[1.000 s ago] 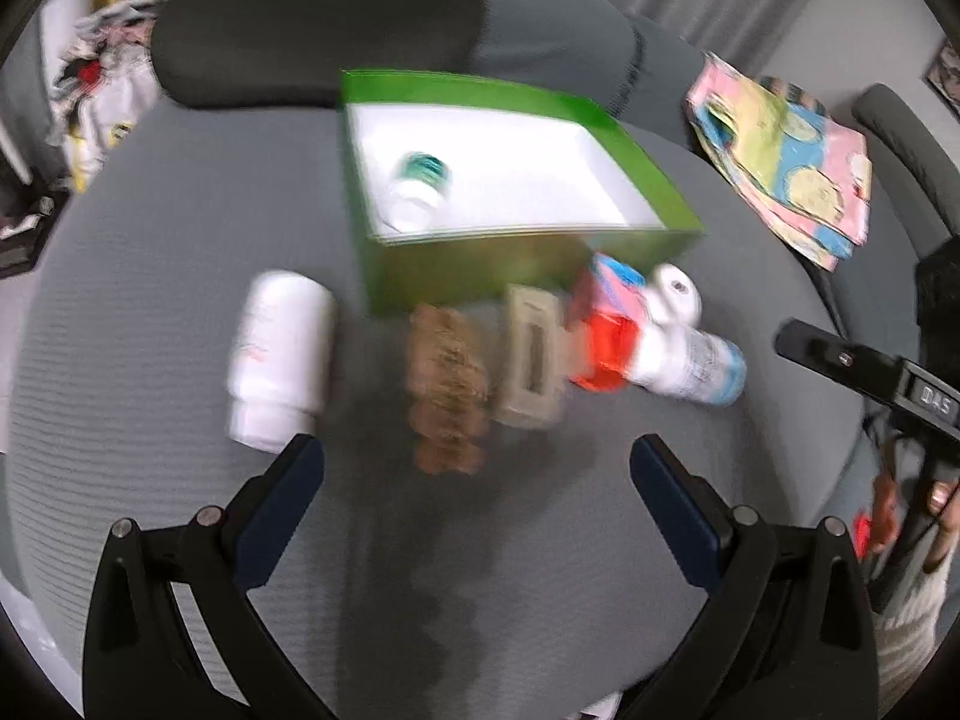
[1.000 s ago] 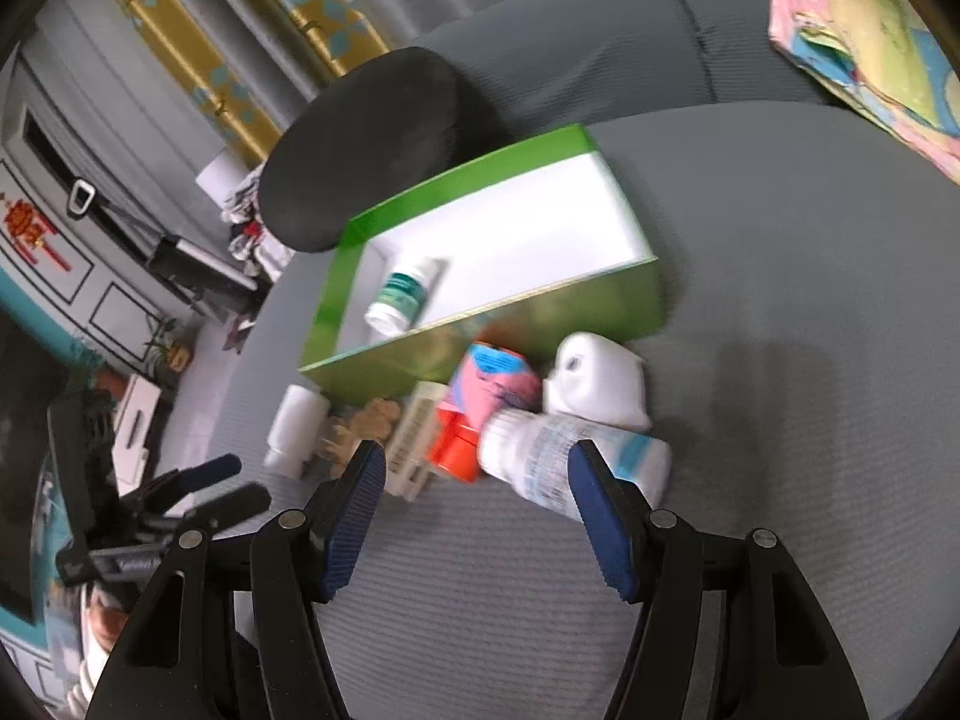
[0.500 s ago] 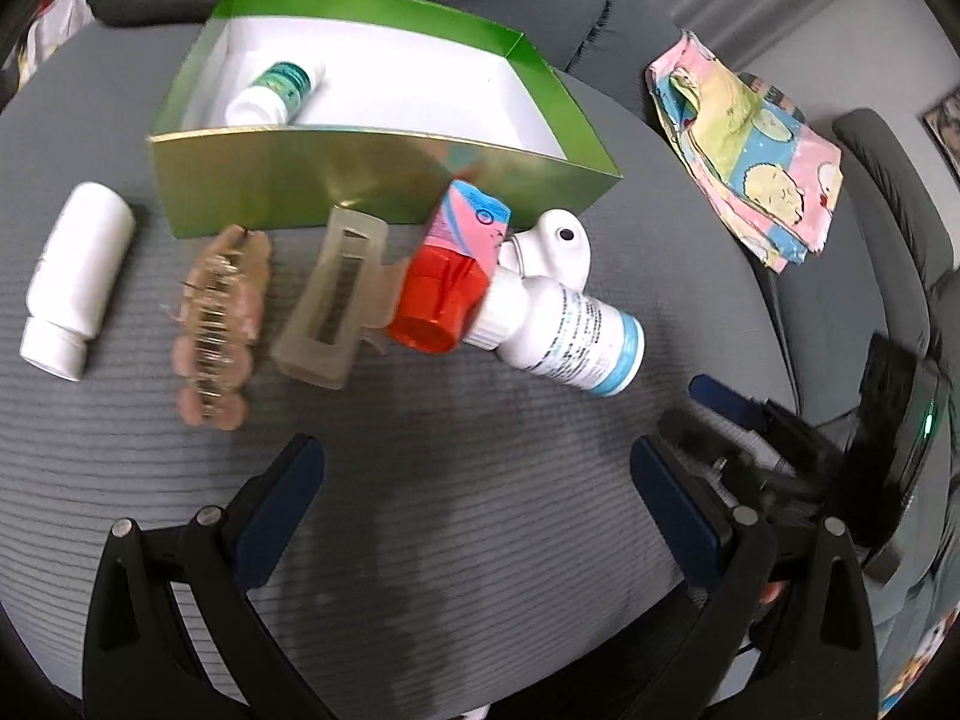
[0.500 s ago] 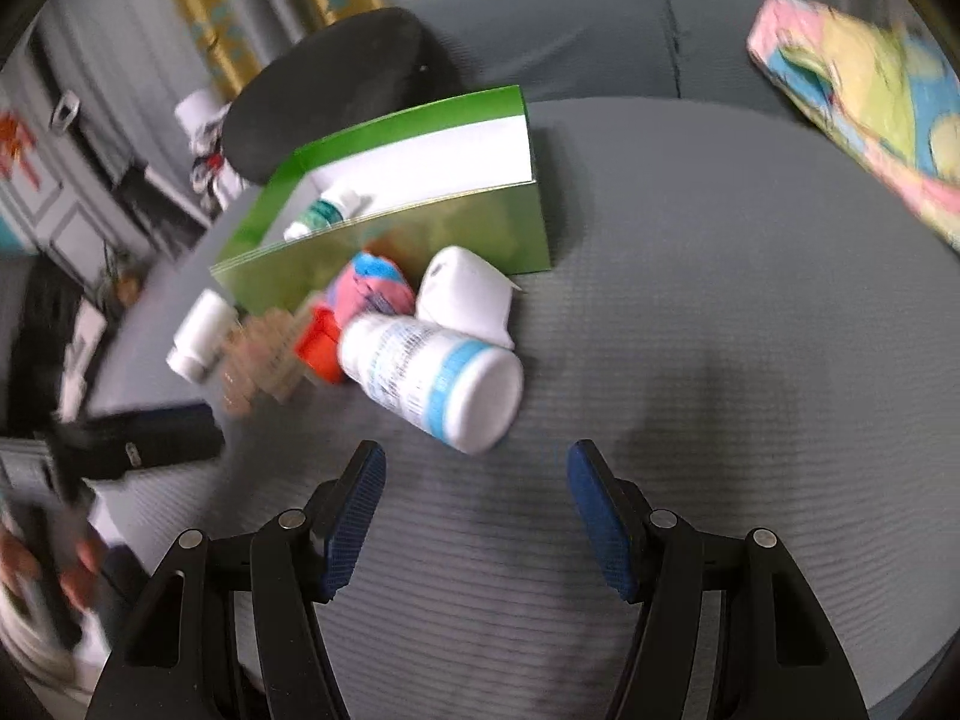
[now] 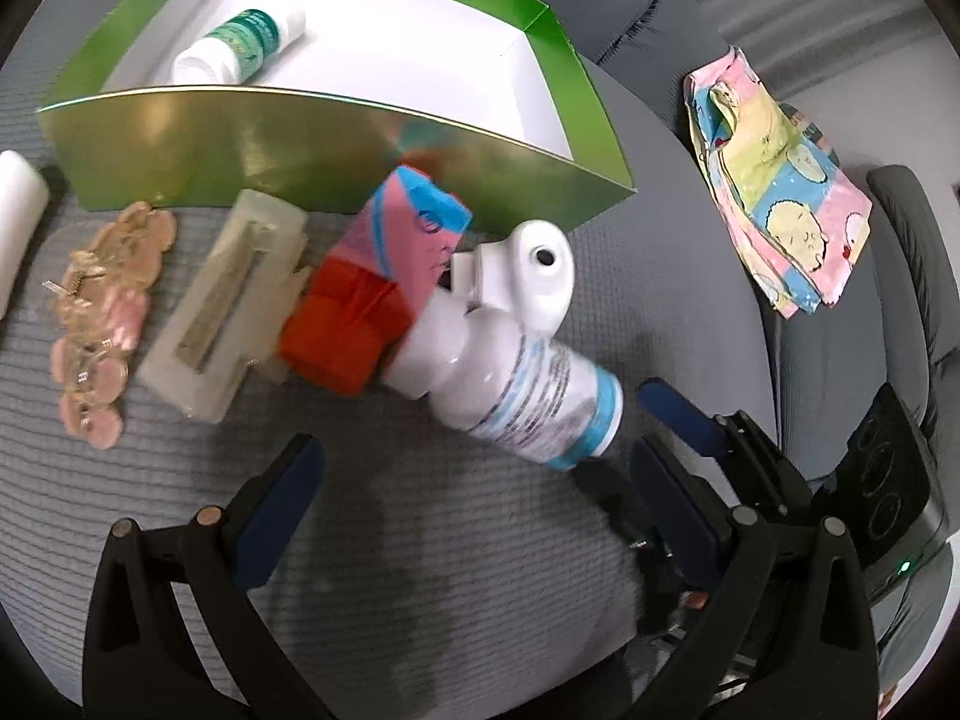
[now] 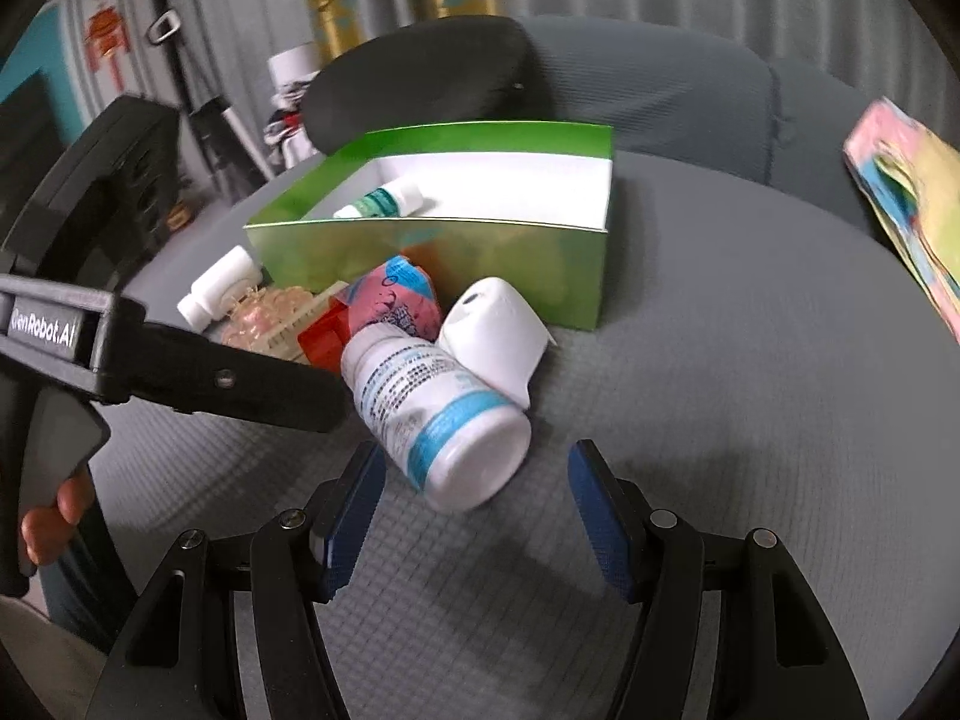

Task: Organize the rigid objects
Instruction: 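Move the right gripper to the large blue-label white bottle, then close the right gripper on the blue-label bottle and lift it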

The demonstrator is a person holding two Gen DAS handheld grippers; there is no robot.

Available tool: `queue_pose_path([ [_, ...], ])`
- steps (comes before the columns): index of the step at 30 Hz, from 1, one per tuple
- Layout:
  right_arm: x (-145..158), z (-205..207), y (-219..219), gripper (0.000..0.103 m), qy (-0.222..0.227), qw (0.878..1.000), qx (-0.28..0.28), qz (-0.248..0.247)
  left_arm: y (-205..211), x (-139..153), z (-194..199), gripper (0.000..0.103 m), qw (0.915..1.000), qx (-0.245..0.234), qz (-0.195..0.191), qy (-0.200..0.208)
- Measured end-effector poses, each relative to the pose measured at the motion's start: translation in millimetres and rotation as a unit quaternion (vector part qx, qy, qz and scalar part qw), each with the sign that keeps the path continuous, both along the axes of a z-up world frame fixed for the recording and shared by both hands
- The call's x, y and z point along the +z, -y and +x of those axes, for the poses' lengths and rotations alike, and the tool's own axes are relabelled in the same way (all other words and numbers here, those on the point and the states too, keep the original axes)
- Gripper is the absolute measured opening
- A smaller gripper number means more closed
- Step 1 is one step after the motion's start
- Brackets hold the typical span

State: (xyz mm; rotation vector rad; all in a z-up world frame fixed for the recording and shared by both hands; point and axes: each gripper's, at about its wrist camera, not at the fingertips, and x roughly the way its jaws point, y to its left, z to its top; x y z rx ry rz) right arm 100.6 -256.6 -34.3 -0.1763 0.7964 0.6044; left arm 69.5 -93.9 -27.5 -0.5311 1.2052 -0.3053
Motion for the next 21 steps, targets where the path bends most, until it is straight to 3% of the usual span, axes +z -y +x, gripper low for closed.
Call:
queue_pose_path([
  [8,-13,26,-10,0.065,-0.029,0.997,0.064,0.025,13,-12,13,0.101,0.9997,0.006,-0.007,-0.021],
  [15,-23,8,-25,0.065,-0.04,0.994,0.092,0.039,6,-21,19,0.096,0.9994,0.009,-0.015,-0.029],
  [17,-25,-2,-30,0.062,-0.044,0.994,0.093,0.036,4,-20,16,0.092,0.9996,0.004,-0.015,-0.026],
  [21,-30,-19,-41,0.058,-0.057,0.994,0.084,0.029,5,-22,13,0.068,0.9995,-0.015,-0.012,-0.025],
])
